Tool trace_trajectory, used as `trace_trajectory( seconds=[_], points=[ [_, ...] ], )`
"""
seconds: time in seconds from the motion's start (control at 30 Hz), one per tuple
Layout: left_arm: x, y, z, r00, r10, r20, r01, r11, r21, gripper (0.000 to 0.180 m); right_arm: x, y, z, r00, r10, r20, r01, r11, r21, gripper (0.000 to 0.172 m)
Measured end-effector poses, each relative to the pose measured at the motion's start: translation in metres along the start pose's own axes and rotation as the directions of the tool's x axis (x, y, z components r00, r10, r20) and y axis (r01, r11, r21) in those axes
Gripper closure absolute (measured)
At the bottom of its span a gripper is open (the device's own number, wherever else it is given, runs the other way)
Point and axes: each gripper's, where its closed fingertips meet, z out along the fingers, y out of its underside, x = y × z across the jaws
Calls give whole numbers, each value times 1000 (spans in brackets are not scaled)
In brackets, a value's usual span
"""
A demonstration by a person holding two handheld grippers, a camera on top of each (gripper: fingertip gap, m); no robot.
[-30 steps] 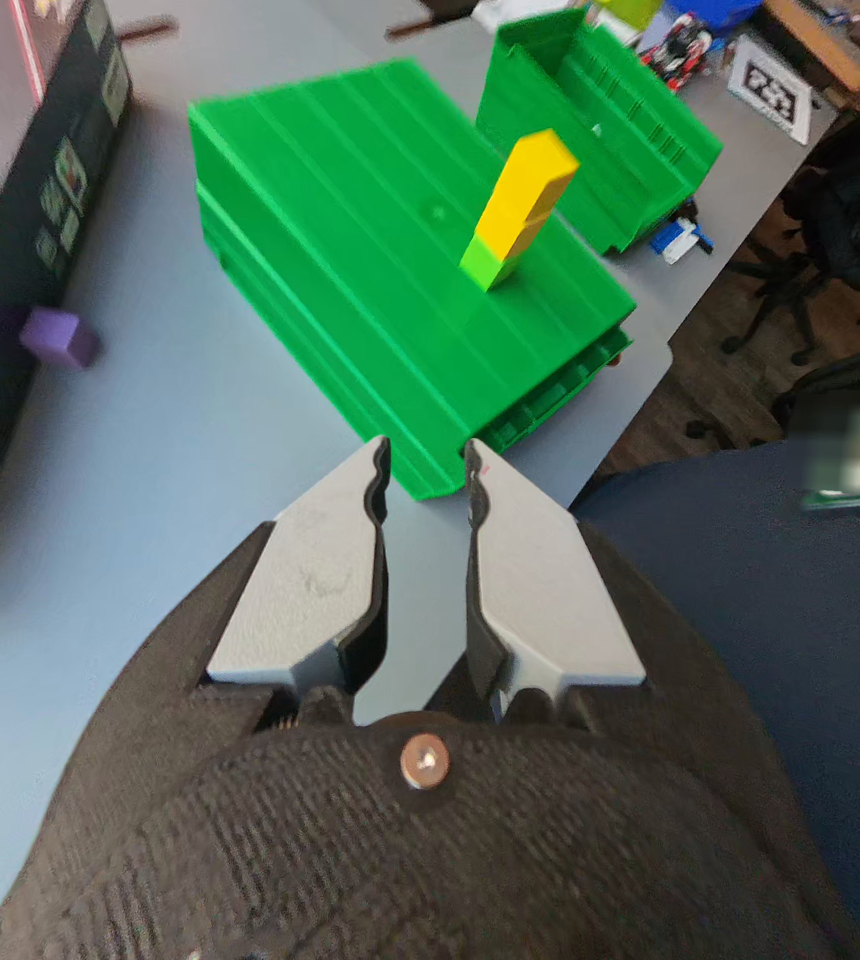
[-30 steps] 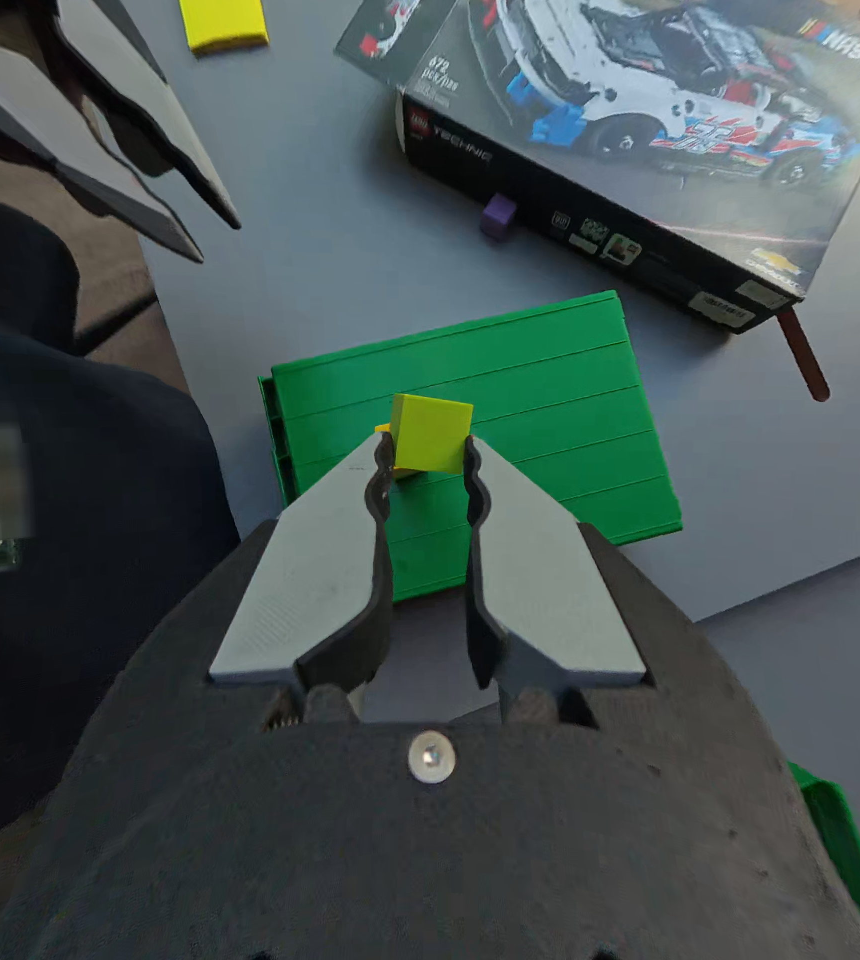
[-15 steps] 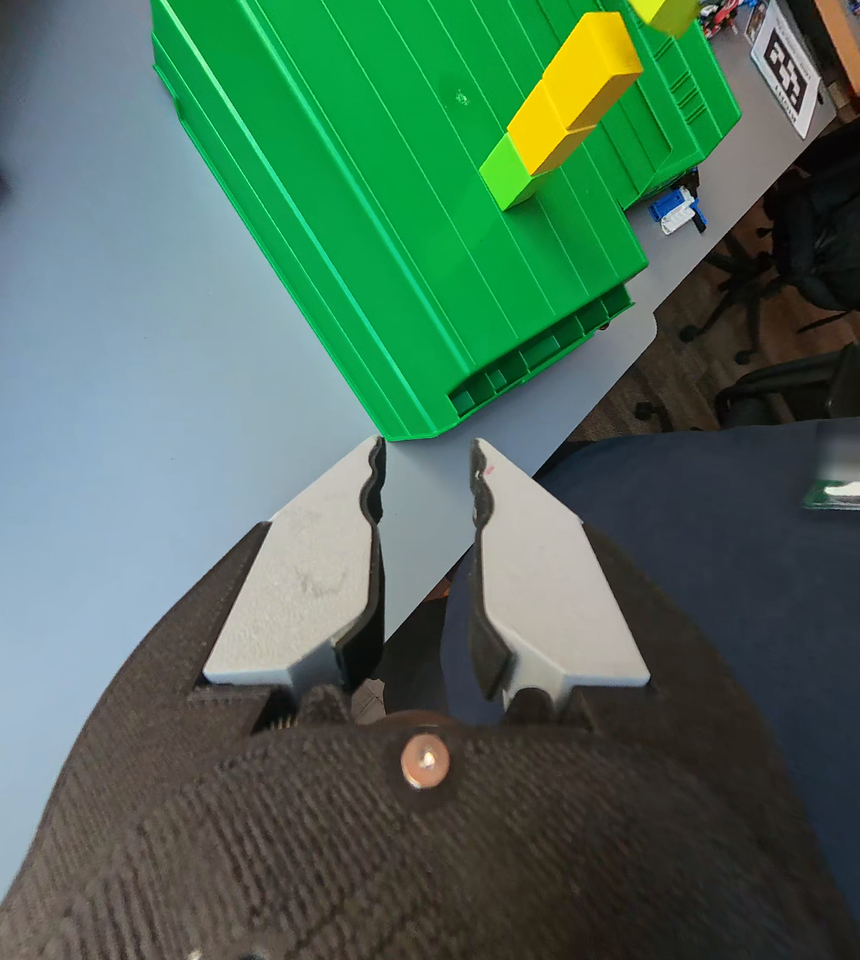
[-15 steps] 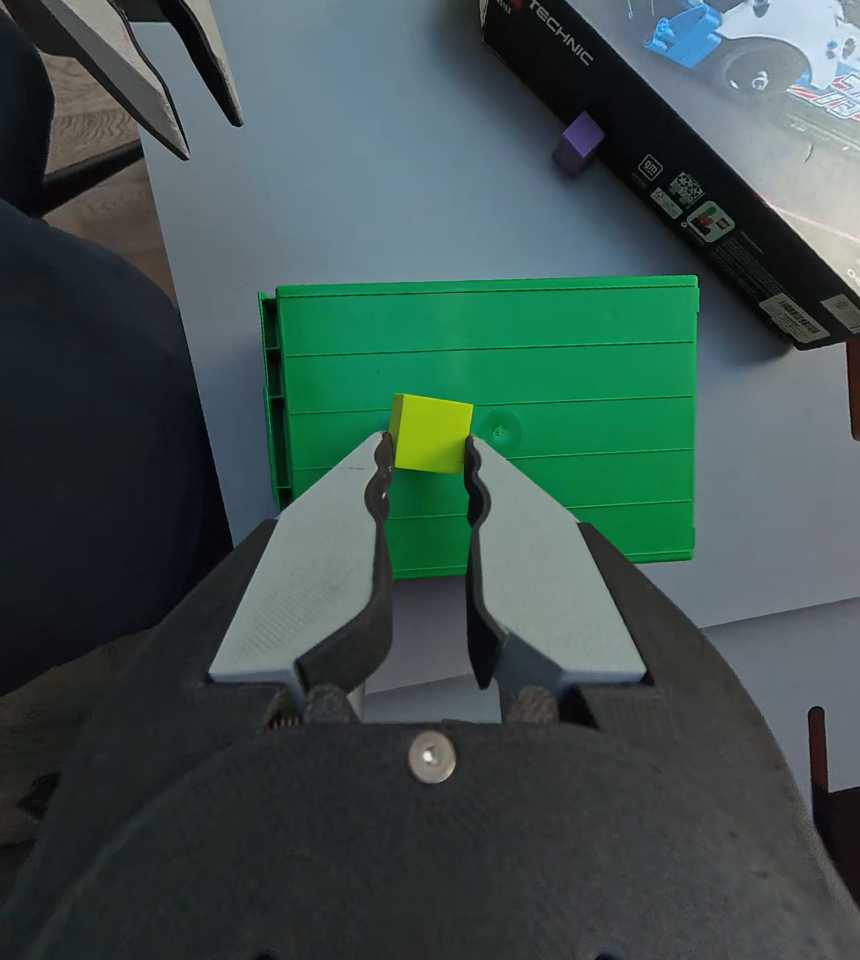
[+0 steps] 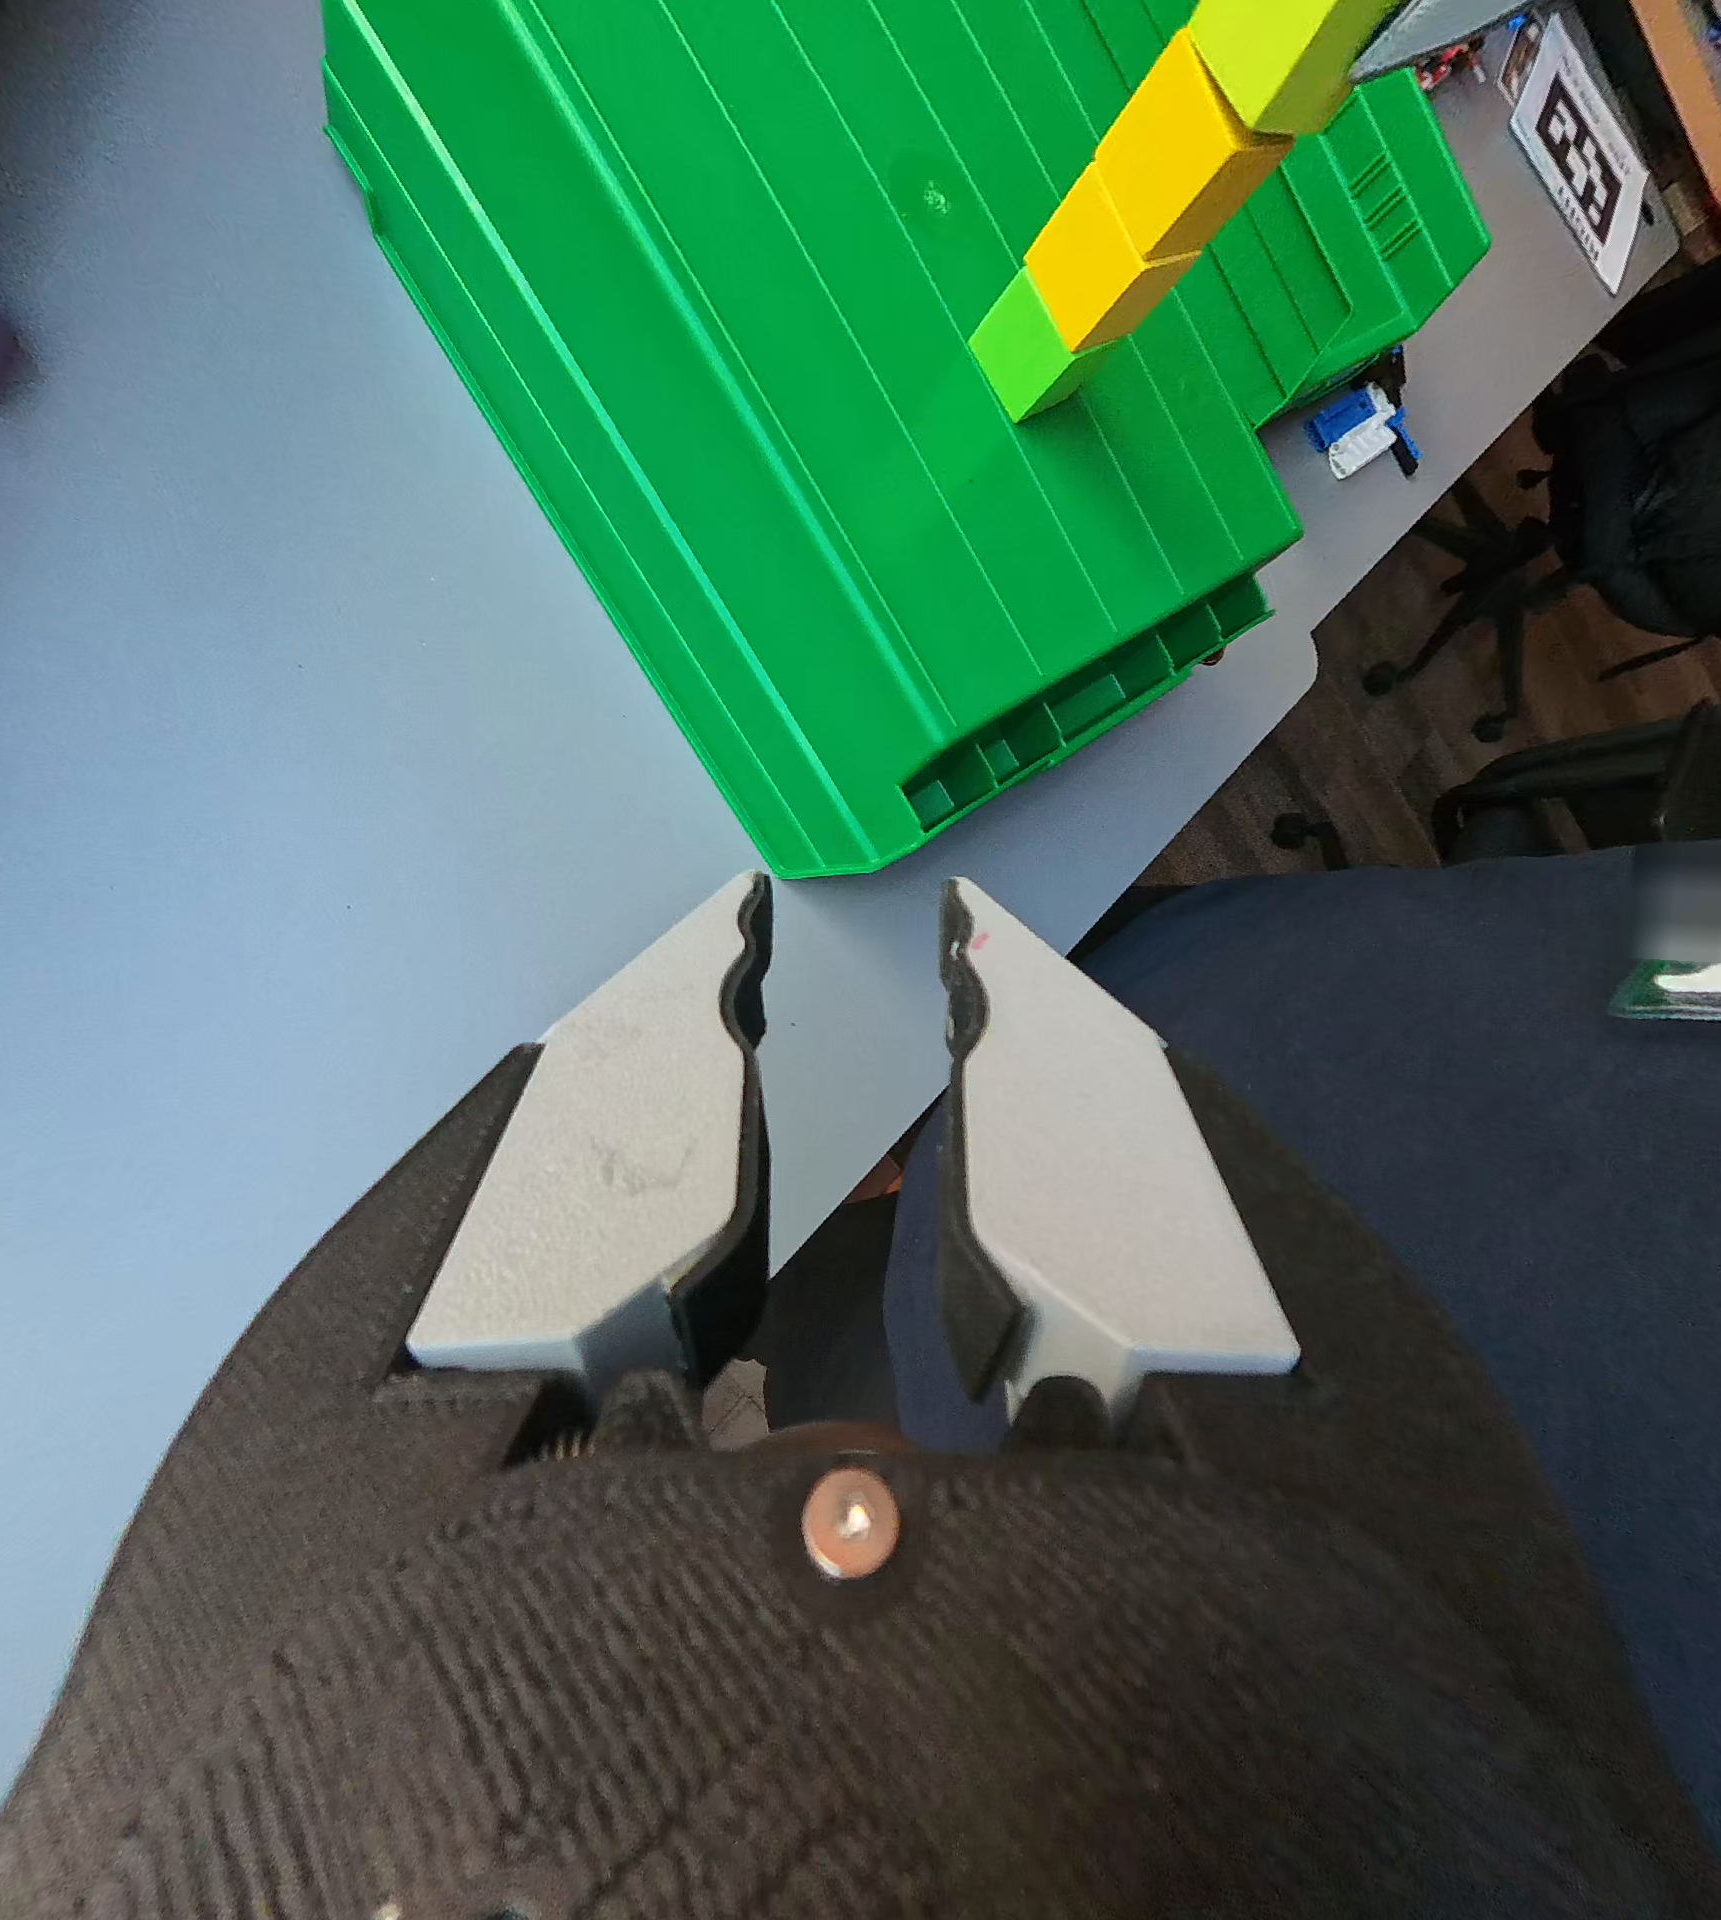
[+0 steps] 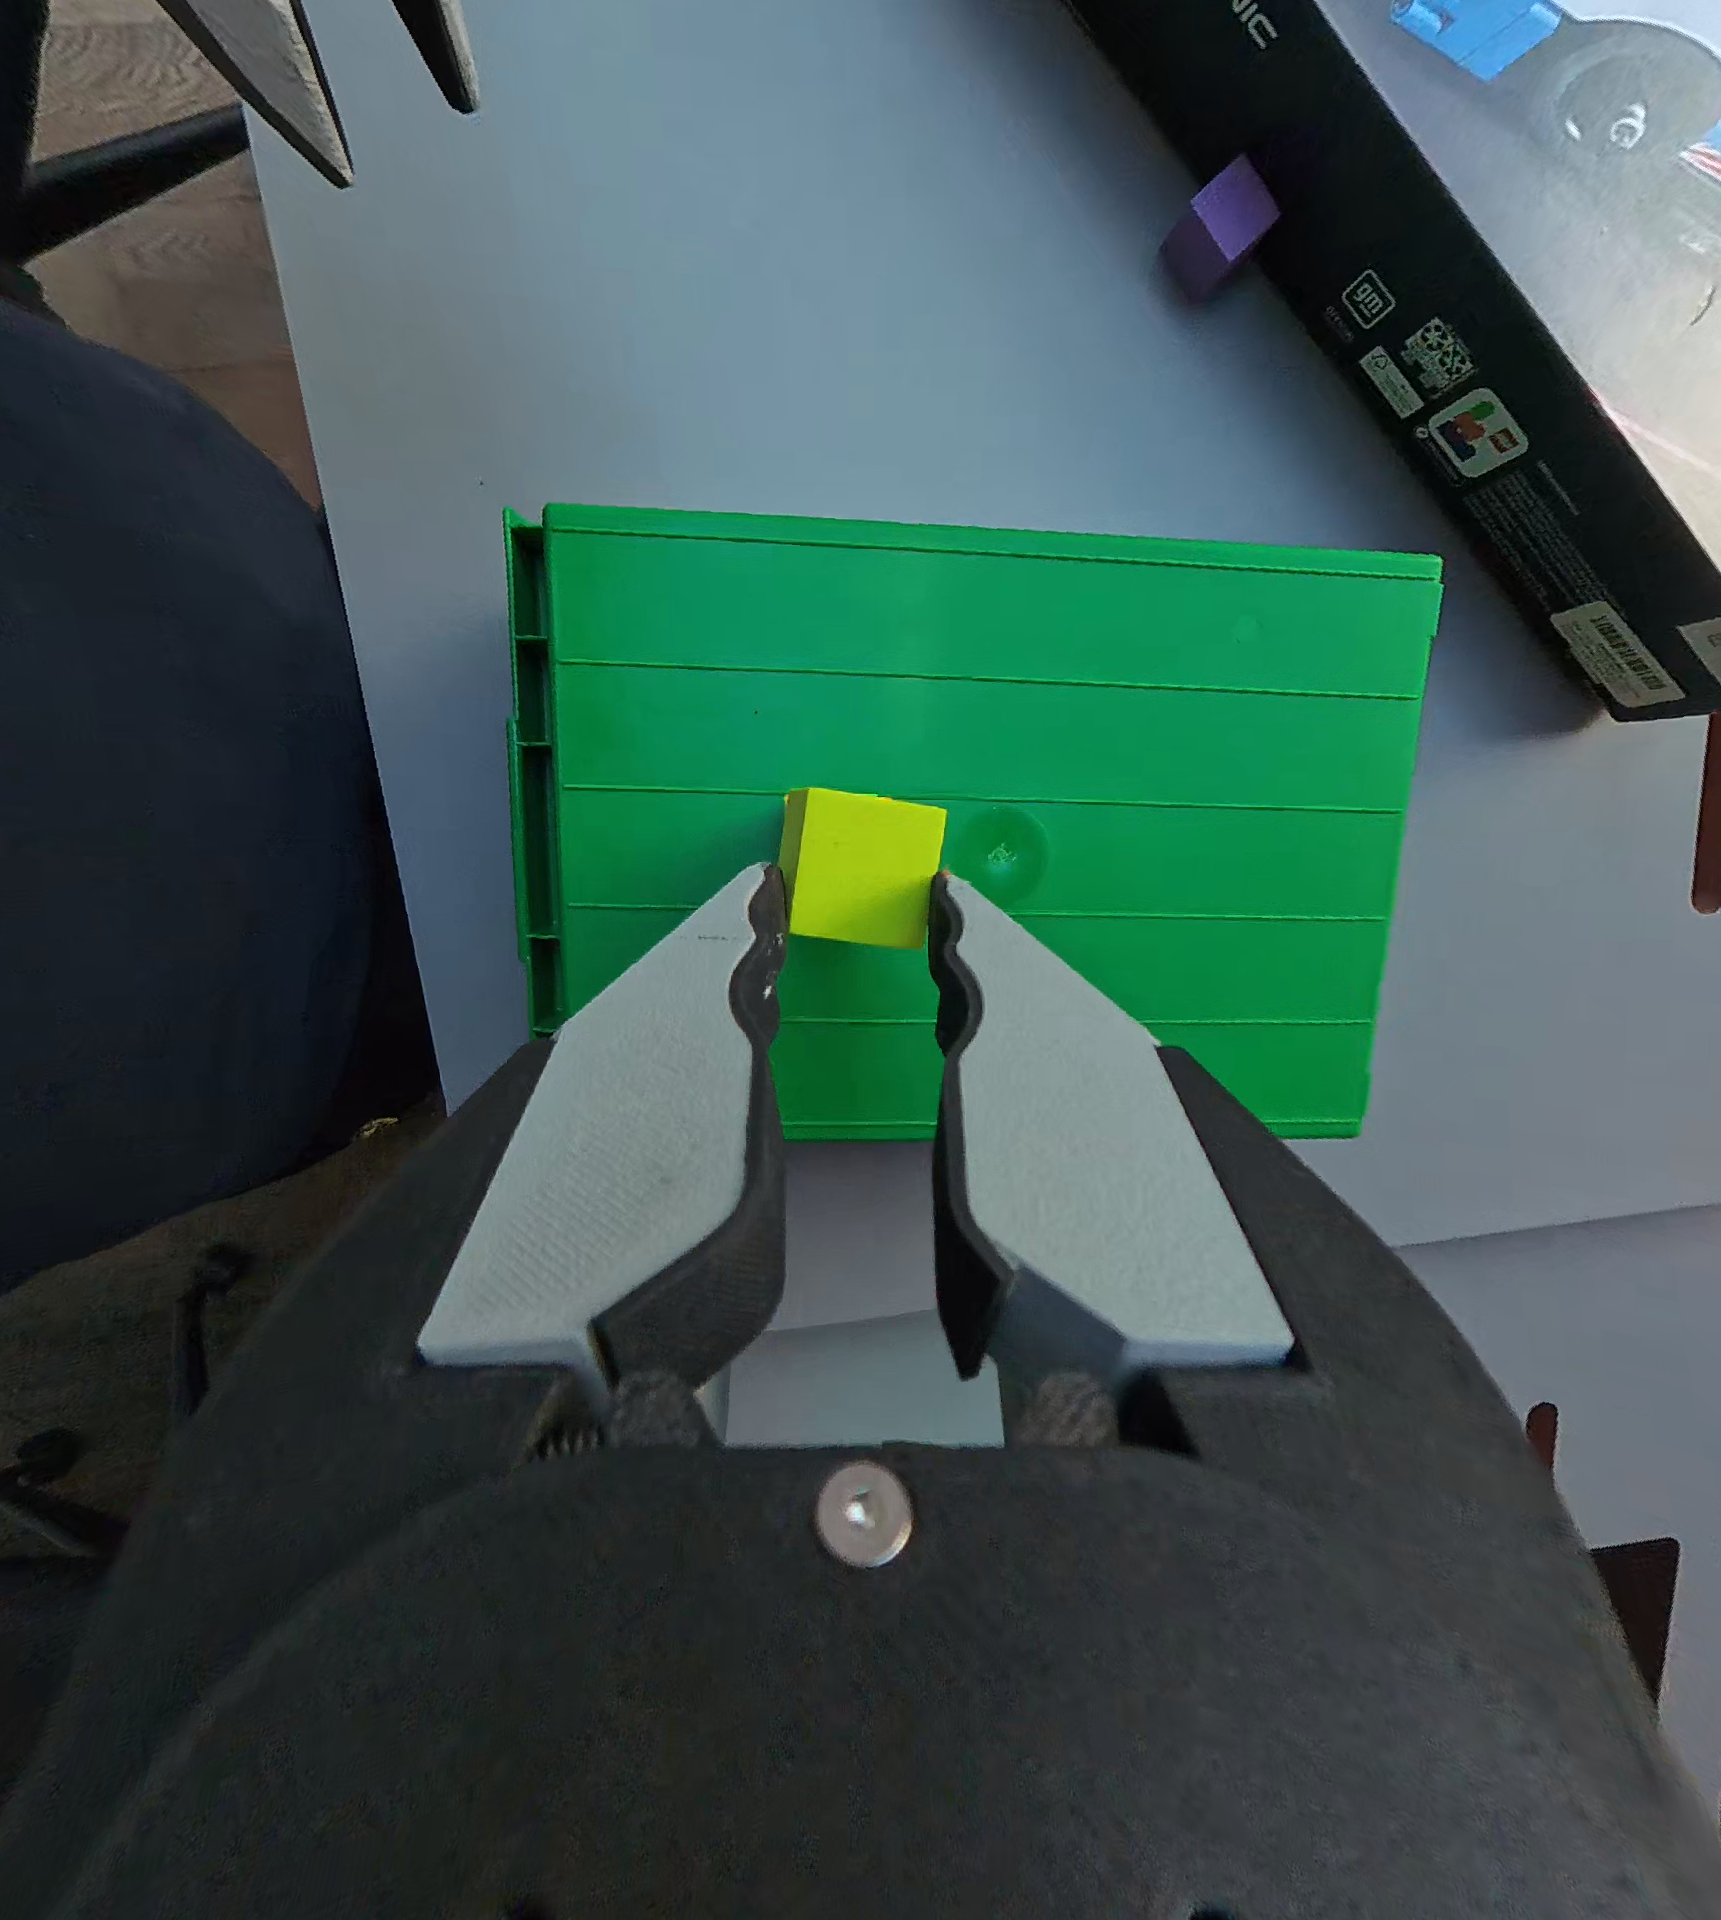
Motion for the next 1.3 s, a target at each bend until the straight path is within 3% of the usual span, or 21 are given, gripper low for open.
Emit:
trace_trajectory(
  seconds=[0.47,0.67,0.8,0.87,0.97,1.13,1.3],
  points=[
    [-4,6,1,1000,-18,-4,18,1000,-12,151,-1,-3,-2,1000,18,11,-19,1000,13,140],
    [-12,8,0,999,-43,29,43,999,-22,150,-1,-7,-13,1000,19,13,-20,997,76,140],
    [-23,7,-1,992,-79,101,81,996,-20,150,8,-14,-27,998,58,21,-61,979,196,141],
    [-48,11,-2,957,-134,259,144,989,-21,145,15,-15,-35,996,83,27,-88,962,260,141],
    [-85,3,-5,862,-275,426,264,961,87,130,26,-10,-43,993,108,44,-116,935,334,141],
    [-131,-29,20,716,-515,471,446,857,259,110,37,17,-45,986,128,106,-158,918,364,142],
    [-176,-47,62,581,-623,524,561,773,296,107,37,54,-51,980,148,137,-190,904,384,142]
  ],
)
